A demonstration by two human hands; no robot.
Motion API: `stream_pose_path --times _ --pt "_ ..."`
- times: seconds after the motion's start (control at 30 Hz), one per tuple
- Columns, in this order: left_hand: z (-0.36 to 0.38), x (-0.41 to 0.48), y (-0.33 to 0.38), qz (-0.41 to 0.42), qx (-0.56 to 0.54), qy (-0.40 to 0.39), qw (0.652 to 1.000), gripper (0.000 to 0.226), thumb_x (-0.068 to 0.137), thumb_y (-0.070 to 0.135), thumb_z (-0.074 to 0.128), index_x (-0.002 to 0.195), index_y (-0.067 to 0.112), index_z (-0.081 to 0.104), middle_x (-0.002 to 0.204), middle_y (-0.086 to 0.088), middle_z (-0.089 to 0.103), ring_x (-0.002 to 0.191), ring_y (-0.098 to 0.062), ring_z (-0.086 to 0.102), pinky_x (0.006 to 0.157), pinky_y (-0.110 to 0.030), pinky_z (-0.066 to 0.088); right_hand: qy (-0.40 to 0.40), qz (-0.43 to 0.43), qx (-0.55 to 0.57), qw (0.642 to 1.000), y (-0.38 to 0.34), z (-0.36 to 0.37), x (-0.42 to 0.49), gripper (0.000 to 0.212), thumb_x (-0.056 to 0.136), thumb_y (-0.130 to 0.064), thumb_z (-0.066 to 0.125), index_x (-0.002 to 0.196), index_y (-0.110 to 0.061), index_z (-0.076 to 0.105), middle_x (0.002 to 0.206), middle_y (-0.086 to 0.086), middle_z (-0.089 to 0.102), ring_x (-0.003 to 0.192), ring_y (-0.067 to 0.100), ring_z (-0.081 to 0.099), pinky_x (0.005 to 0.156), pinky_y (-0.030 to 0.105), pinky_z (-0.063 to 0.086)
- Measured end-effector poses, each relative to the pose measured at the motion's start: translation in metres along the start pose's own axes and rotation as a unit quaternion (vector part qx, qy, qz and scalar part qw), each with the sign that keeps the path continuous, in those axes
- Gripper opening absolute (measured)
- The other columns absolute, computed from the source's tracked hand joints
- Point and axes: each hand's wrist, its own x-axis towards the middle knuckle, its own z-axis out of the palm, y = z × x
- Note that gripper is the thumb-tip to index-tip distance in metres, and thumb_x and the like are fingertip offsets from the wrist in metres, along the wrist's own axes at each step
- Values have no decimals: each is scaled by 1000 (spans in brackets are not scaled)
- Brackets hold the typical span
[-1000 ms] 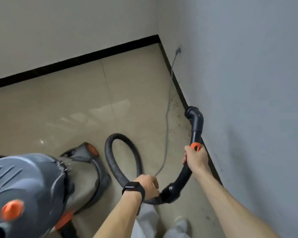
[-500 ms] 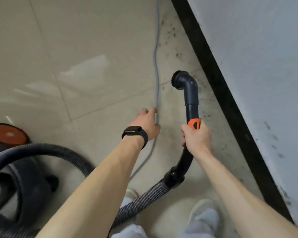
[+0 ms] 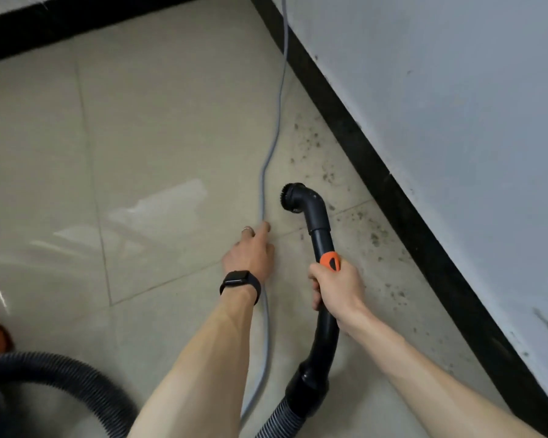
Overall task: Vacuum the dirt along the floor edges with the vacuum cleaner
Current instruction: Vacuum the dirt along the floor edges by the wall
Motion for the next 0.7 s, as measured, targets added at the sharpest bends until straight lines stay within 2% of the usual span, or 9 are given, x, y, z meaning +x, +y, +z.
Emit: stream_pose_path --times 0.1,0.17,0.27,0.37,0.47,0.57,0.6,0.63,0.7 --pt "-25 7 -22 -51 25 7 998 29 98 19 39 126 24 42 124 -10 47 96 -34 59 64 -36 39 7 -13 -25 1000 -20 3 -6 7 82 -11 68 87 -7 64 57 1 59 43 18 52 46 30 49" --pt "-39 10 -48 -85 44 18 995 35 95 10 39 128 22 42 128 -9 46 104 -33 56 67 -38 41 9 -26 -40 999 -27 4 -11 8 83 -12 68 89 -8 64 56 -1 59 42 16 52 45 28 49" --pt "-56 13 -108 -136 74 42 987 47 93 3 36 135 23 42 134 -9 46 114 -33 51 78 -41 46 -6 -48 -53 997 -33 3 -11 9 85 -13 69 92 -12 63 57 -3 59 44 15 52 46 28 49" --pt "-71 15 -170 -189 95 68 975 52 95 4 36 142 26 41 139 -10 45 121 -34 46 84 -43 47 -9 -63 -55 997 -41 5 -5 9 85 -12 69 91 -13 62 59 -2 59 46 16 52 47 30 49" --pt "-67 3 -197 -173 65 26 983 55 93 6 36 146 23 31 153 -7 32 133 -34 37 98 -47 44 -14 -73 -71 995 -49 17 -2 11 86 -13 69 94 -11 63 65 2 60 47 17 52 49 31 50" --pt "-43 -21 -190 -155 12 -43 987 67 96 5 27 155 30 7 165 -1 -2 149 -29 6 115 -50 26 -30 -60 -88 994 -45 35 -5 13 84 -12 69 96 -8 63 65 4 59 48 18 51 48 31 48" --pt "-37 -25 -186 -159 -2 -43 986 69 96 5 26 155 33 4 165 0 -6 150 -28 -1 117 -50 21 -33 -50 -92 994 -40 39 -6 13 84 -12 69 95 -8 63 64 4 59 47 18 50 47 30 48" --pt "-33 -27 -181 -161 -16 -31 986 69 96 5 27 155 34 7 165 -1 -3 150 -28 -1 118 -49 19 -35 -41 -95 994 -35 42 -6 12 84 -12 69 94 -8 64 64 4 59 46 18 50 46 29 48" --pt "-32 -28 -174 -144 -21 8 989 62 95 8 34 152 30 22 162 -7 14 146 -31 12 114 -47 26 -43 -27 -91 995 -24 47 -5 10 84 -11 68 93 -9 63 63 3 59 46 17 50 45 29 47"
